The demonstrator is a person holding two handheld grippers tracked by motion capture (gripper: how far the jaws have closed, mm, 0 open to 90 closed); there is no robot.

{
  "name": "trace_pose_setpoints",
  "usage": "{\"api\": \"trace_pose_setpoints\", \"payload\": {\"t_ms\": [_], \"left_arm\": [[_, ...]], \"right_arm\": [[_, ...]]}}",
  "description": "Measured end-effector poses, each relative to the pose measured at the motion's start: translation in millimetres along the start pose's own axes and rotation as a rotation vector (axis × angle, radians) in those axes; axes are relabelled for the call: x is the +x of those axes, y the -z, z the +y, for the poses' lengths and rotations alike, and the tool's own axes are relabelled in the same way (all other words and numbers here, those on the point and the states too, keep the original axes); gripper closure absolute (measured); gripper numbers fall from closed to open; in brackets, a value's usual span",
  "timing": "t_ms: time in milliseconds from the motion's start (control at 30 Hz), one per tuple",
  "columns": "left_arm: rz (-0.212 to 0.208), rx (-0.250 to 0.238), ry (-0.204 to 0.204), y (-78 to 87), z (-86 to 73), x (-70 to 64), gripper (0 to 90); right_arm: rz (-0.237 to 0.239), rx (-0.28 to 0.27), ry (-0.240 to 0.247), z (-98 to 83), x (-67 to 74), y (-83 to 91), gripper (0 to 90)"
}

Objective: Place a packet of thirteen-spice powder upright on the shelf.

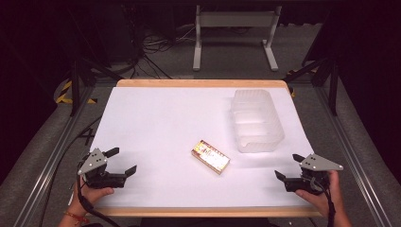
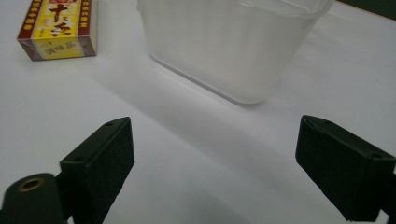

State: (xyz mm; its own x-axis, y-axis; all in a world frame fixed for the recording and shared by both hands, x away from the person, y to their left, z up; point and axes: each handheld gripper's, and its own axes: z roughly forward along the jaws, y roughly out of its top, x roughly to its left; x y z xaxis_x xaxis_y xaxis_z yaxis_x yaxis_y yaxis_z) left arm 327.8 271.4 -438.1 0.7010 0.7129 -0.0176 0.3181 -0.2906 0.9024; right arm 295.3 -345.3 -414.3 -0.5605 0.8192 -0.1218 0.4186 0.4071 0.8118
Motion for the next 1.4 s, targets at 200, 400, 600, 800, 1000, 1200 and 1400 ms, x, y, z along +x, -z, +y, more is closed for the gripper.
{"api": "trace_pose_setpoints", "payload": {"t_ms": [200,400,600,800,1000,1200,1400], "left_arm": [[-0.002,0.003,-0.004,1.0,-1.0,-1.5,5.7],[-0.01,0.006,-0.013,1.0,-2.2,-4.1,6.1],[-0.01,0.021,-0.027,0.0,-1.8,-8.0,6.2],[-0.004,0.025,-0.021,2.4,-4.4,-8.6,6.3],[-0.002,0.025,-0.021,4.5,-5.4,-9.7,6.4],[-0.003,0.031,-0.022,4.7,-5.6,-10.4,6.6],[-0.008,0.031,-0.025,4.1,-6.0,-10.5,6.7]], "right_arm": [[0.066,0.014,0.019,7.0,10.0,-2.9,15.3],[0.107,0.012,0.05,22.2,26.3,-7.5,16.8],[0.143,0.026,0.08,35.9,39.3,-17.8,18.9],[0.186,0.061,0.116,51.6,55.7,-32.5,21.7],[0.215,0.064,0.133,68.7,70.9,-37.9,23.0],[0.262,0.082,0.187,89.9,93.0,-48.7,24.2],[0.294,0.153,0.24,115.9,109.3,-82.4,23.9]]}}
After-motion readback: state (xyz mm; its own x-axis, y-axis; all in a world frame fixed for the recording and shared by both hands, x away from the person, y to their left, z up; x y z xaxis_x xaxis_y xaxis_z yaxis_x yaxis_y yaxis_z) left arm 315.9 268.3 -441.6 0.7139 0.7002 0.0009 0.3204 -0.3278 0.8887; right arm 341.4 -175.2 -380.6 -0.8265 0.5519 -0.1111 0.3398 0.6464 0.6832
